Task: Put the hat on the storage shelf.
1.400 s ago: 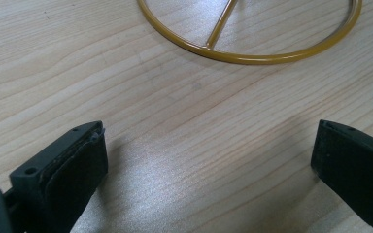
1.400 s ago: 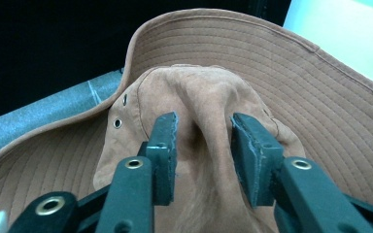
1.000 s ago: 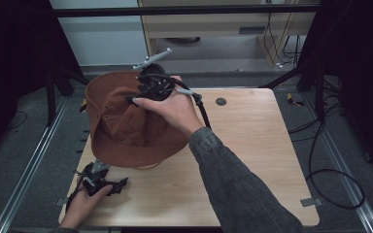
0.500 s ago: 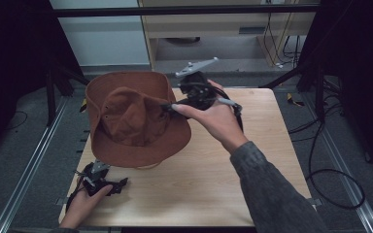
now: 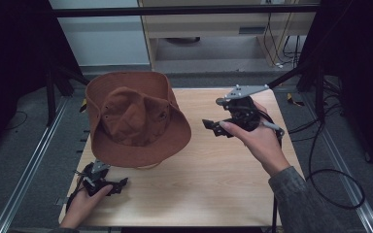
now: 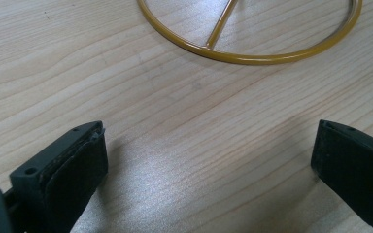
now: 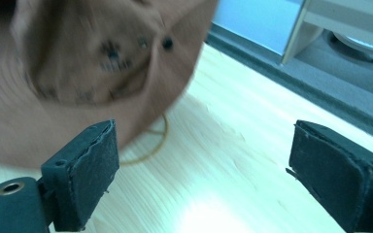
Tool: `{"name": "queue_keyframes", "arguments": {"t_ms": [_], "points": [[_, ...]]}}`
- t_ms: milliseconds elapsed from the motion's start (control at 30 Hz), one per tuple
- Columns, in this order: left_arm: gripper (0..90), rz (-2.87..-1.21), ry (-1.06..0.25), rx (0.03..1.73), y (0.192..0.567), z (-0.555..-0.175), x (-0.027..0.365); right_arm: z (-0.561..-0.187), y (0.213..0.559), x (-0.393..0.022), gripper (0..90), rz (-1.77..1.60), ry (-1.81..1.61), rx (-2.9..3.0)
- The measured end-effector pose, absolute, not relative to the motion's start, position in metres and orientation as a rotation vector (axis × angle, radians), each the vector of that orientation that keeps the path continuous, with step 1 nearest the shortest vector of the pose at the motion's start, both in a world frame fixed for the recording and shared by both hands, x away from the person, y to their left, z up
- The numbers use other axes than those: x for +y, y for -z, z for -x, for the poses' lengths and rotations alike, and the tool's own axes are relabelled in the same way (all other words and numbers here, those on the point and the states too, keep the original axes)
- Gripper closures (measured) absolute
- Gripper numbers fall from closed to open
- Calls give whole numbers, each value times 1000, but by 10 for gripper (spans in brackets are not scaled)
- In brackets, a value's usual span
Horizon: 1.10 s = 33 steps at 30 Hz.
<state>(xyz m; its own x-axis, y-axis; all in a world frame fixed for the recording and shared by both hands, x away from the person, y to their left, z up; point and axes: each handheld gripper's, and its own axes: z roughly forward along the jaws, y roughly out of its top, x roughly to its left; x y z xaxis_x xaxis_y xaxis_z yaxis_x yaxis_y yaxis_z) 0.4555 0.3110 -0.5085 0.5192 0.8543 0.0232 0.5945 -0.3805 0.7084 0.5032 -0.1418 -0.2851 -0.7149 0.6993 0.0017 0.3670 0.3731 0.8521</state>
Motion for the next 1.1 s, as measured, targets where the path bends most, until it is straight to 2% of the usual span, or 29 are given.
{"name": "queue_keyframes", "arguments": {"t_ms": [367, 1100], "points": [[0, -2111, -517, 1175, 508, -455, 311, -489, 355, -180, 93, -1004, -1211, 2289], [0, -2104, -514, 1180, 509, -455, 310, -481, 490, -218, 97, -1300, -1035, 2307]]}}
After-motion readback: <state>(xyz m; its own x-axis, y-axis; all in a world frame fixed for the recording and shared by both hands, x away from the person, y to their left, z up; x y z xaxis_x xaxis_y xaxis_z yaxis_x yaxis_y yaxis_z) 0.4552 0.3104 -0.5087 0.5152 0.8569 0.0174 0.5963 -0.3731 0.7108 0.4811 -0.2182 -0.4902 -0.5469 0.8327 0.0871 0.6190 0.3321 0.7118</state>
